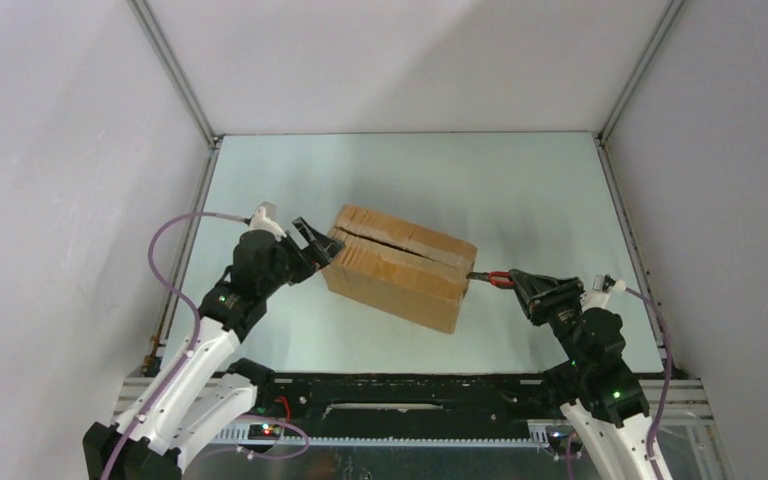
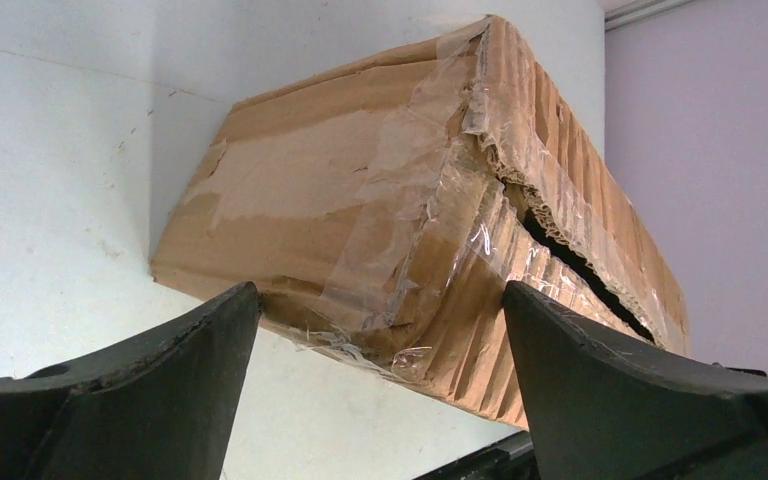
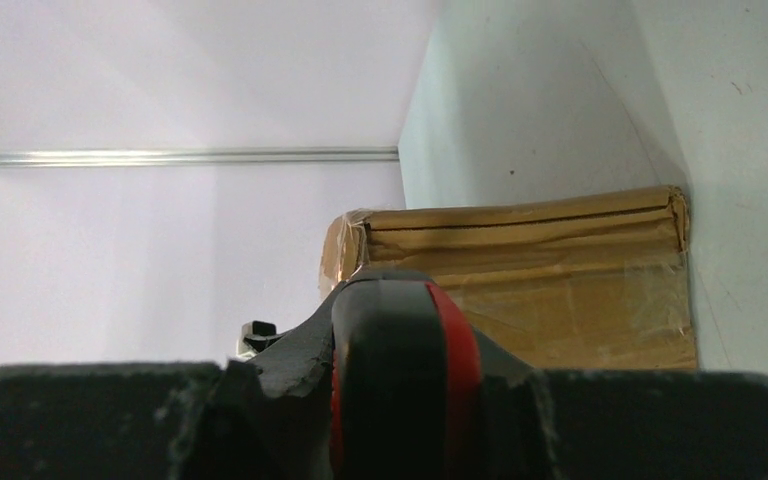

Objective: Unpack the express box
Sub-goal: Cut the express box at the center of the board.

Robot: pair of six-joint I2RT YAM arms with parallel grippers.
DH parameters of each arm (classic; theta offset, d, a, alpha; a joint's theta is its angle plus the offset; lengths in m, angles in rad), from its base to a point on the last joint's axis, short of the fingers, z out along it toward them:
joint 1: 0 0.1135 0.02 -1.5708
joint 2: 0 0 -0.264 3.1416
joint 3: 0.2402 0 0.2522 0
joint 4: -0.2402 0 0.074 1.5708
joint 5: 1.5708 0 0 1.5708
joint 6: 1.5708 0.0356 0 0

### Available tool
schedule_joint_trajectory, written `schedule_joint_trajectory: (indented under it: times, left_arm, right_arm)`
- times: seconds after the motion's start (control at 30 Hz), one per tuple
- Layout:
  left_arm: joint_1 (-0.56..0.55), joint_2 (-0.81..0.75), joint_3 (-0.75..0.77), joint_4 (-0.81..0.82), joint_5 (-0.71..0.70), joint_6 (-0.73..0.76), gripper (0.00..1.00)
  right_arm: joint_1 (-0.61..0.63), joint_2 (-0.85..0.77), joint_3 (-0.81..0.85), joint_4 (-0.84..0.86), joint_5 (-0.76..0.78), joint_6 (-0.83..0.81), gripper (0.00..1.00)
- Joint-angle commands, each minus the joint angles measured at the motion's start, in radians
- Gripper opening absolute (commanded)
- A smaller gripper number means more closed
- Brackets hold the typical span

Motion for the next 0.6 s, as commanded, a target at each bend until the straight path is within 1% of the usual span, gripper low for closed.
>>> schedule_joint_trajectory:
  times: [0.0, 0.1, 0.27, 0.57]
  left_arm:
    - [-0.001, 0.003, 0.037, -0.079, -0.052, -0.022, 0.92]
    - [-0.001, 0.019, 0.052, -0.094, -0.056, -0.014, 0.9]
    - [-0.001, 0.03, 0.063, -0.106, -0.057, -0.01, 0.86]
    - [-0.005, 0.056, 0.08, -0.111, -0.042, -0.007, 0.81]
  right_arm:
    - [-0.003, -0.108, 0.063, -0.014, 0.07, -0.032, 0.0]
    - [-0.003, -0.104, 0.086, -0.038, 0.066, -0.056, 0.0]
    - [-0.002, -0.092, 0.044, 0.052, -0.002, -0.026, 0.0]
    - [-0.003, -0.08, -0.036, 0.164, -0.017, 0.014, 0.0]
